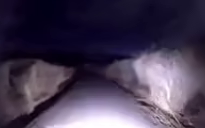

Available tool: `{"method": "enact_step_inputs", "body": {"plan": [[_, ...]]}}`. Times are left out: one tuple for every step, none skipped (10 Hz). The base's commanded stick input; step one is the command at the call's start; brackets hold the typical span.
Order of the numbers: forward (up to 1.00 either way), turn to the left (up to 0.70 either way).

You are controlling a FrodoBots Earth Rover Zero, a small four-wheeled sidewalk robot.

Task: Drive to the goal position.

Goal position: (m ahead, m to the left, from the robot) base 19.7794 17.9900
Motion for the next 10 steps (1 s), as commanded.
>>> {"method": "enact_step_inputs", "body": {"plan": [[0.85,0.0],[0.85,0.0],[0.85,0.0],[0.85,0.0],[0.85,0.0],[0.85,0.0],[0.85,0.0],[0.85,0.0],[0.85,0.0],[0.85,0.0]]}}
